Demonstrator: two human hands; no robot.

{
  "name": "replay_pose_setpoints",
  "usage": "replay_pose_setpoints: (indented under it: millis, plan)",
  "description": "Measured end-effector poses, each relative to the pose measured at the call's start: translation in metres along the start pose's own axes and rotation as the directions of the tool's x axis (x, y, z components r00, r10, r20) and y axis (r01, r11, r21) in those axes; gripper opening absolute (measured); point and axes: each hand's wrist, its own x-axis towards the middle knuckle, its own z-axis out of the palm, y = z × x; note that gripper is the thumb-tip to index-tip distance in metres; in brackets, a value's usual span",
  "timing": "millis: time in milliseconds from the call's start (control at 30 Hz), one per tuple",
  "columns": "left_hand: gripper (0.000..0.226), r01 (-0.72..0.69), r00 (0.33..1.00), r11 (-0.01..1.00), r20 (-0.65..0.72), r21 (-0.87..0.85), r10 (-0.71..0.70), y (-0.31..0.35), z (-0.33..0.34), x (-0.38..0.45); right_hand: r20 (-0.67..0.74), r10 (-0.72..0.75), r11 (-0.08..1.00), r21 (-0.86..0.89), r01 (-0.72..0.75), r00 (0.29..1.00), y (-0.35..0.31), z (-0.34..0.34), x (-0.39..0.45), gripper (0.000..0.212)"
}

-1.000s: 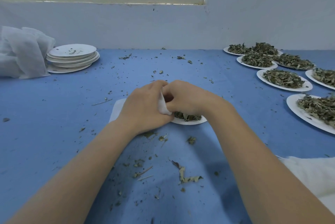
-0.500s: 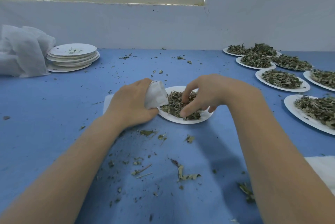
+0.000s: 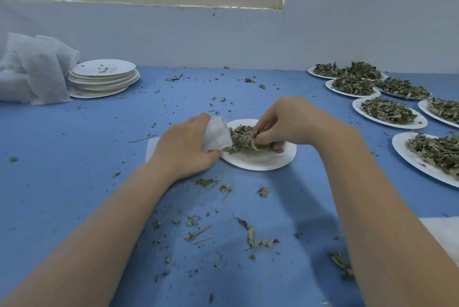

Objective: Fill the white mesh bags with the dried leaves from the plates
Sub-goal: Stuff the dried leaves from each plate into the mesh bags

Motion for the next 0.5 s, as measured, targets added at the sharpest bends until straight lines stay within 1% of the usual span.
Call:
replay_pose_setpoints:
  millis: [100,300,400,500]
  plan:
    - [0.044,-0.014,1.000,1.000,-0.004,0.009,0.014,0.000,0.003,-0.001,-0.073,-0.048,0.993,0.100,0.055,0.996,0.000,-0.004,-0.002,0.013]
    - [0.050,-0.018,0.999,1.000,-0.050,0.014,0.019,0.001,0.003,-0.002,-0.148,-0.119,0.968,0.201,0.148,0.982,-0.008,0.002,0.000,0.024]
    - [0.055,-0.040,0.996,0.999,-0.083,0.006,0.040,0.003,0.003,-0.002,-0.206,-0.163,0.955,0.214,0.207,0.965,-0.015,0.009,0.002,0.024]
    - [0.057,-0.044,0.991,0.999,-0.127,0.003,0.044,0.008,0.003,-0.002,-0.219,-0.204,0.940,0.229,0.254,0.954,-0.023,0.018,0.005,0.023]
